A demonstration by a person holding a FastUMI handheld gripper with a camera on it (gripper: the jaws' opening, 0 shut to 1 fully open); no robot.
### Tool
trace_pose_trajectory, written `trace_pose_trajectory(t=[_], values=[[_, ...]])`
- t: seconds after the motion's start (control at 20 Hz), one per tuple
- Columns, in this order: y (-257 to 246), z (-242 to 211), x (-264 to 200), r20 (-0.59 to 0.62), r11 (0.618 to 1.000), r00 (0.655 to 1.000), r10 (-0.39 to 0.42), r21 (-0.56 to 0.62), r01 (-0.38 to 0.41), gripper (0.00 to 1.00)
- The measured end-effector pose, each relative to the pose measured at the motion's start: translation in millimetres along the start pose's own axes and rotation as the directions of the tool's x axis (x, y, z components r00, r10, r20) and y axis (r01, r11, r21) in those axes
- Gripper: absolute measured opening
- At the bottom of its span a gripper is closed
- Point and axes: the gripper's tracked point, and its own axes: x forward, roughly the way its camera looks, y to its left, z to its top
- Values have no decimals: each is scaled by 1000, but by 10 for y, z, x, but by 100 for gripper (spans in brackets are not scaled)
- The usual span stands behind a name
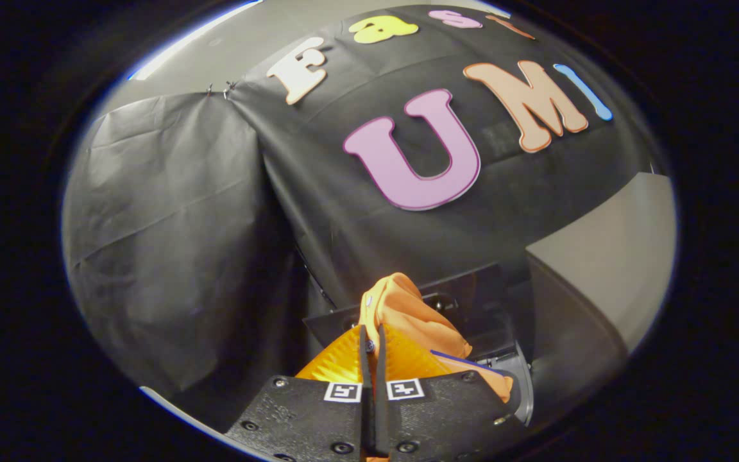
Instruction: Put the clothes into the washing machine and then close the washing machine lid.
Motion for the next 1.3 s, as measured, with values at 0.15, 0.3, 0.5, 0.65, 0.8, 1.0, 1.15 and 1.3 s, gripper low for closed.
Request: trace_pose_trajectory(t=[0.15, 0.3, 0.5, 0.65, 0.8, 1.0, 1.15, 1.3], values=[[-76, -401, 137, -54, 1000, 998, -12, 0, 12, 0], [-245, -744, 226, -97, 999, 995, -39, 20, 41, 0], [-405, -1105, 372, -137, 996, 988, -69, 49, 76, 0], [-510, -1369, 450, -172, 993, 982, -83, 64, 96, 0], [-600, -1618, 497, -193, 987, 977, -95, 107, 117, 0], [-643, -1878, 585, -243, 987, 962, -125, 64, 144, 1], [-715, -2026, 594, -273, 984, 946, -175, -25, 175, 4], [-766, -2106, 605, -282, 979, 938, -200, -80, 185, 7]])
